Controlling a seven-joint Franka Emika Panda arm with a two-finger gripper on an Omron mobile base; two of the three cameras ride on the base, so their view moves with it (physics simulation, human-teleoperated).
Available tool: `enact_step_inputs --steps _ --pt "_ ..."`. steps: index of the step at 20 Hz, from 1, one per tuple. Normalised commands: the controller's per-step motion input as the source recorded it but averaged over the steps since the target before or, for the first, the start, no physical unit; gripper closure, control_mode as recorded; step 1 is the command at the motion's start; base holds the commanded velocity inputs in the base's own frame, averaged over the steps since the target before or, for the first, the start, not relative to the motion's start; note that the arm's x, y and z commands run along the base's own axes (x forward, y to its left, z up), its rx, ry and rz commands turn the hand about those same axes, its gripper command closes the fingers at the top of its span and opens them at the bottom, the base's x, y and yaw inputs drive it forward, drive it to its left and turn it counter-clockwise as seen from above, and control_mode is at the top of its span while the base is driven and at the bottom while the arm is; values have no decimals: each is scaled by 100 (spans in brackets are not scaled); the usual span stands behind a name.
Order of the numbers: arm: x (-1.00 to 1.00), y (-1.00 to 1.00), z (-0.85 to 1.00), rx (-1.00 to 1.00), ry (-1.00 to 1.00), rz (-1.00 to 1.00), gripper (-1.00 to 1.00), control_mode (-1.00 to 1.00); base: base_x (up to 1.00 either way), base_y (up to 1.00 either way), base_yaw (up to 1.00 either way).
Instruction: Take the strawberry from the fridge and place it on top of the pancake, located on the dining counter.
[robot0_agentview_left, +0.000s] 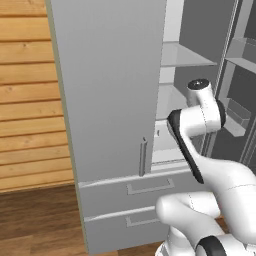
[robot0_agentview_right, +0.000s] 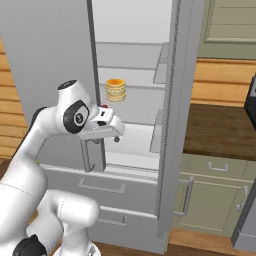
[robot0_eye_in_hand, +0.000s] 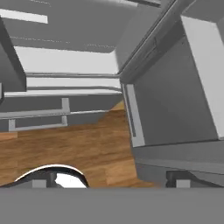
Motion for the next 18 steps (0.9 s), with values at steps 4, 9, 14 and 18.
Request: enact_step_inputs --steps 4,9,14,18 --pt "6 100 -63 75 -7 0 -100 -100 0 0 0" --pt "9 68 16 26 -38 1 -100 -100 0 0 0" --pt "48 76 0 -3 -23 7 -100 -100 0 0 0" --pt "73 22 0 0 0 -4 -100 -100 0 0 0"
